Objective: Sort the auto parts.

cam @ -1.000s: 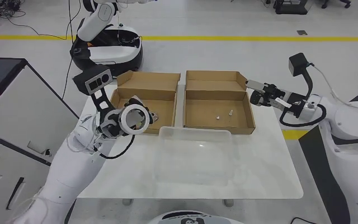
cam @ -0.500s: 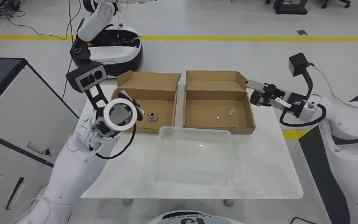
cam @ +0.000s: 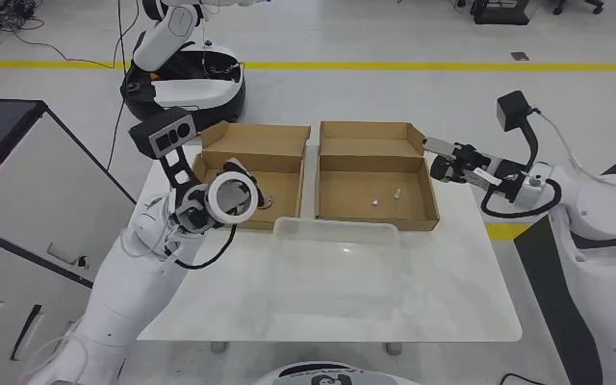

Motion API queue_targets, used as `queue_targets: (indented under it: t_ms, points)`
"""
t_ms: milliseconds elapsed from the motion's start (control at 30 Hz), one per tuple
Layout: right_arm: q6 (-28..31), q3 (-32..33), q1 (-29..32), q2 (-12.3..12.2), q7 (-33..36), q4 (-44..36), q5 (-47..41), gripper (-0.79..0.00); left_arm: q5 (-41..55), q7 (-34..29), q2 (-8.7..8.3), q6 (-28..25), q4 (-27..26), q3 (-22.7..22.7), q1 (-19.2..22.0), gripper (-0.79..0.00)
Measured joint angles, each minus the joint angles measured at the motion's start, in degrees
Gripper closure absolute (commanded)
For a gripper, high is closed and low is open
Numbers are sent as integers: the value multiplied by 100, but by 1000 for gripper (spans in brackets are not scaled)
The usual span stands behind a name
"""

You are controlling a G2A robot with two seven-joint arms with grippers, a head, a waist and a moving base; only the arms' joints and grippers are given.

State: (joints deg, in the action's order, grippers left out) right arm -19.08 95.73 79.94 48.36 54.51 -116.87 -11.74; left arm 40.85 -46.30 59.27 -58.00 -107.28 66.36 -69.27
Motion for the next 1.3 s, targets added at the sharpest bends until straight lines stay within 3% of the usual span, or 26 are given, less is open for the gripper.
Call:
queue_targets:
  t_ms: [100, 467, 1300]
  points:
    - [0, 0, 0, 0, 0, 0, 0, -785, -136, 0, -35, 0, 57, -118, 61, 0]
    - [0, 0, 0, 0, 0, 0, 0, -785, 837, 0, -53, 0, -95, -353, 220, 0]
    - [0, 0, 0, 0, 0, 0, 0, -785, 610, 156, -44, 172, -80, -296, 223, 0]
